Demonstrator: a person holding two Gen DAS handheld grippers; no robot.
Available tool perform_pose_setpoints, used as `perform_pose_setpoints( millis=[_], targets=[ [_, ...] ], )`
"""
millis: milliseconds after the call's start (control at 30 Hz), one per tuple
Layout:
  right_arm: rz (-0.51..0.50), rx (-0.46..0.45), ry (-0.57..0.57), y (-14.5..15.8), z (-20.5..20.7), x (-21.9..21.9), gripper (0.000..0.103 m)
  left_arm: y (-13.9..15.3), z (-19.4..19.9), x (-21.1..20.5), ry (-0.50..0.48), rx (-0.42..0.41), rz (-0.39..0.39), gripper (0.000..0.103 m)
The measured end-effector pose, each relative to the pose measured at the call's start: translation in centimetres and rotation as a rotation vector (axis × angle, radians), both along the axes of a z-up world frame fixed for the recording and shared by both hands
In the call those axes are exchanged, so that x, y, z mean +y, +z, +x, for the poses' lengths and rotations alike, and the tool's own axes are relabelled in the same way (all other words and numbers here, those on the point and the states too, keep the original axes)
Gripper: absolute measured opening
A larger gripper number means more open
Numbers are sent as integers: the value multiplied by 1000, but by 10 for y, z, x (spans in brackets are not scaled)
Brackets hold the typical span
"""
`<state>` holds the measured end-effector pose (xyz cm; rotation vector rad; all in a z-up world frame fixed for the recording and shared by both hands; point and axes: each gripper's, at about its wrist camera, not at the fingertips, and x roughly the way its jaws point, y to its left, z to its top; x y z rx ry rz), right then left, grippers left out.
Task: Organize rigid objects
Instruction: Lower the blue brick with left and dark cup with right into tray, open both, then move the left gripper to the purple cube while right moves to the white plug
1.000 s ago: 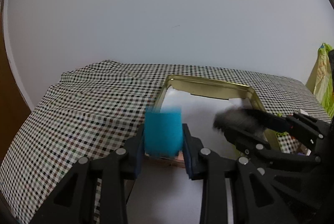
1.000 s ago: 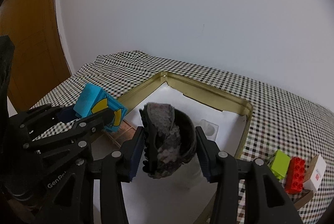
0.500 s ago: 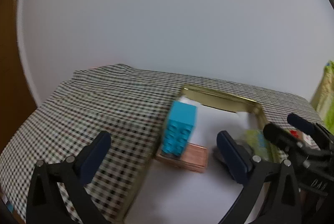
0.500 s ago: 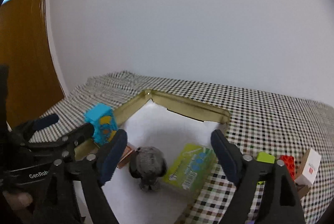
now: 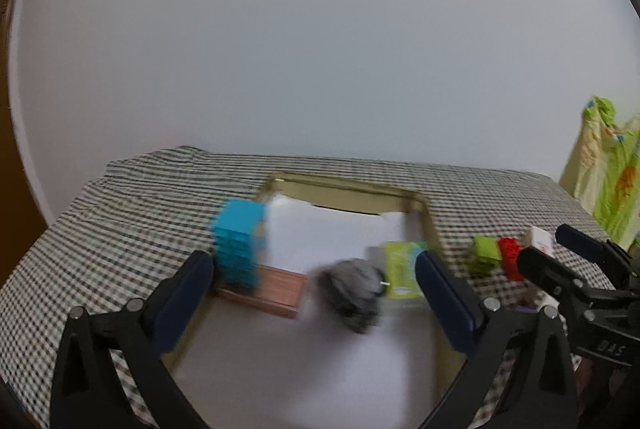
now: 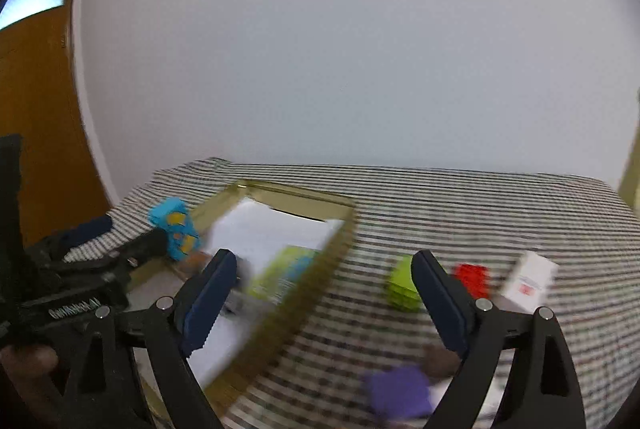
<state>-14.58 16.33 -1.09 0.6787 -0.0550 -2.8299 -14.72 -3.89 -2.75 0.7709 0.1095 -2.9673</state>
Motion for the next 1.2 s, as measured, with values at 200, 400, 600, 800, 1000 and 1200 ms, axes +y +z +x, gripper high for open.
perform_pose_setpoints(
  millis=[200, 400, 600, 800, 1000, 1200],
  targets=[
    [16, -8, -129, -8, 15, 52, 91, -7, -4, 65, -125, -9, -75, 103],
    [-5, -49, -232, -20, 21, 101, 91, -14, 0, 114, -217, 5, -148, 103],
    [-34, -76, -300, -30, 19, 128, 91, -27, -5, 128, -256, -31, -167, 103],
    [-17, -98, -299, -34, 13, 128, 91, -31, -1, 132, -284, -44, -164, 103],
    [-15, -121, -297, -35, 11, 130, 91, -34, 3, 147, -345, -56, -188, 103],
    [-43, -150, -301, -37, 9, 135, 91, -40, -3, 164, -414, -112, -210, 100]
  ],
)
